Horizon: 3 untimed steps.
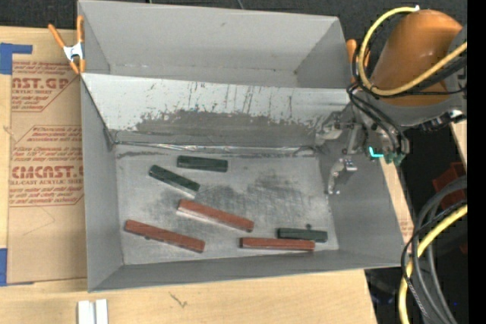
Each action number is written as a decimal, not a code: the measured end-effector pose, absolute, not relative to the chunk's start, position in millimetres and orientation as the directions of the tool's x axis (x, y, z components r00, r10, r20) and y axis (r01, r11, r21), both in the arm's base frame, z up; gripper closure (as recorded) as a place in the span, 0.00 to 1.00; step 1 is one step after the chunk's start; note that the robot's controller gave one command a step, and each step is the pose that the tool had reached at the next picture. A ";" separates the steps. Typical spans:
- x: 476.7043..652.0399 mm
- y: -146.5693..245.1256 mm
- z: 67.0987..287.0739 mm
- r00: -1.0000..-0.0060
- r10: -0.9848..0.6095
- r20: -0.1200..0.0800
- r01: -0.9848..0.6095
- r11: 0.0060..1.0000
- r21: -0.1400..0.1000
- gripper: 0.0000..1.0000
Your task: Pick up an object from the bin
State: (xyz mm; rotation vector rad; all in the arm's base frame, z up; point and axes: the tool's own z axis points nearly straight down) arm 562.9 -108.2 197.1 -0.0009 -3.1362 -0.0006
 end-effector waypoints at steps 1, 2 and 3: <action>564.7 -107.8 201.2 -1.000 -0.001 -0.002 -0.001 1.000 -0.001 0.00; 561.8 -108.5 197.0 -1.000 -0.004 -0.010 -0.004 1.000 -0.002 0.00; 538.4 -126.0 153.3 -0.986 -0.167 0.001 -0.167 0.986 0.001 0.00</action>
Offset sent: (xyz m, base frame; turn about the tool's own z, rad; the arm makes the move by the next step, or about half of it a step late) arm -0.0771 -0.0235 -0.1066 -0.0287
